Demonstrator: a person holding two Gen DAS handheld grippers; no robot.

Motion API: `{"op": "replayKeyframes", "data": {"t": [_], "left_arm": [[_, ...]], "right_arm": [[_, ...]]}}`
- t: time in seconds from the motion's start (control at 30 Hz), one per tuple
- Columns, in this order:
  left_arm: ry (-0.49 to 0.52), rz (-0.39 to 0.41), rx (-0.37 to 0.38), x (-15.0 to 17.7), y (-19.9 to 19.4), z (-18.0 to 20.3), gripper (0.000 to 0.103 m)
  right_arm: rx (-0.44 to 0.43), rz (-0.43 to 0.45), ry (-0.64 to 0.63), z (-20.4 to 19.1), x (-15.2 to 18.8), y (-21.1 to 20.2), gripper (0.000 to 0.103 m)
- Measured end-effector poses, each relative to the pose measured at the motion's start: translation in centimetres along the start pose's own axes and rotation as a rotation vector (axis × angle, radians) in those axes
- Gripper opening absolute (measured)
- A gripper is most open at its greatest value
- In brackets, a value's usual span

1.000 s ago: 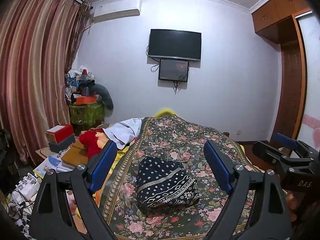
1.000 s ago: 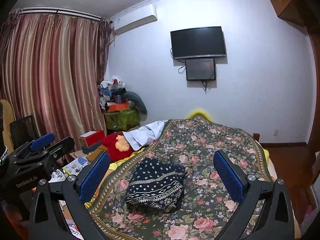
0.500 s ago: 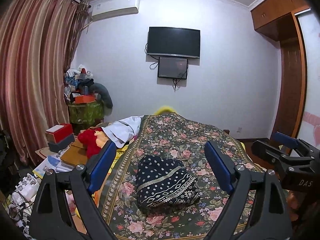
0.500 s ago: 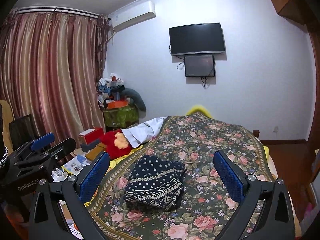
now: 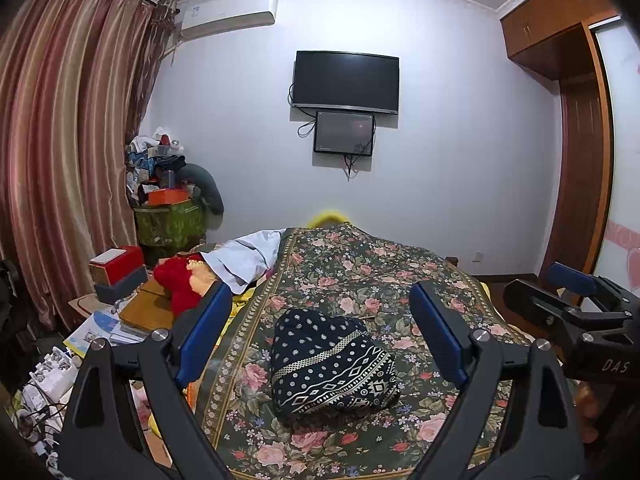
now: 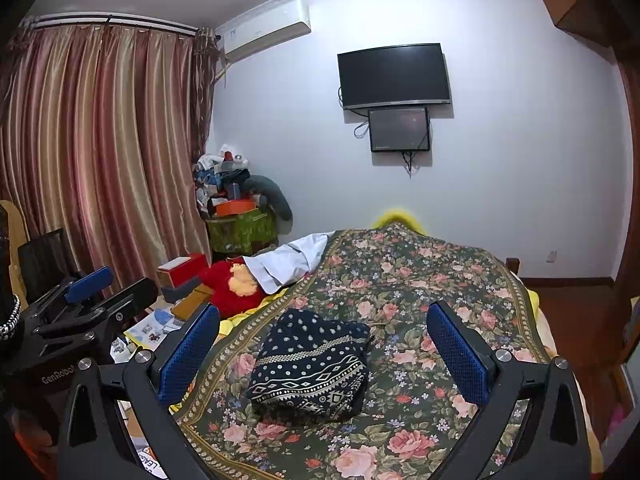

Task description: Fold large clothes

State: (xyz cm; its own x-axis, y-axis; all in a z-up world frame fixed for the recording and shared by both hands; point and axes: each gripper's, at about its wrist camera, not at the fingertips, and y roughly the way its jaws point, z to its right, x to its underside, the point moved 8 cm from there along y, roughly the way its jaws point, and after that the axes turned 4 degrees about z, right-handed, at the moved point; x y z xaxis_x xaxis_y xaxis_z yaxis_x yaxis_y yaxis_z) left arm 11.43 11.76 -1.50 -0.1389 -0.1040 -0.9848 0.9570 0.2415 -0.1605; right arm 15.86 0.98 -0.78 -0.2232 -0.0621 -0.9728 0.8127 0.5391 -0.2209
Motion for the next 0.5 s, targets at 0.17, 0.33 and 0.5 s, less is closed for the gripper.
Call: {"op": "replayKeyframes", "data": {"t": [0.17,0.33,0.5], "left_arm": [[0.002,-0.002,0.007,0.1,0.23,-0.18,0.091],[0.0,-0.003,0.006,0.11,0.24,-0.06,0.091],[0.001,-0.01,0.03,0.49,0.7,-0.49,0.091]], "right_arm": [[0.003,-0.001,0.001,0.08,0.04,-0.02,0.103],[0.005,-0.001,0.003,0.0,0.11,0.02,0.103],[0.011,0.007,0.004,0.02,0.07,-0.09,0.103]]}}
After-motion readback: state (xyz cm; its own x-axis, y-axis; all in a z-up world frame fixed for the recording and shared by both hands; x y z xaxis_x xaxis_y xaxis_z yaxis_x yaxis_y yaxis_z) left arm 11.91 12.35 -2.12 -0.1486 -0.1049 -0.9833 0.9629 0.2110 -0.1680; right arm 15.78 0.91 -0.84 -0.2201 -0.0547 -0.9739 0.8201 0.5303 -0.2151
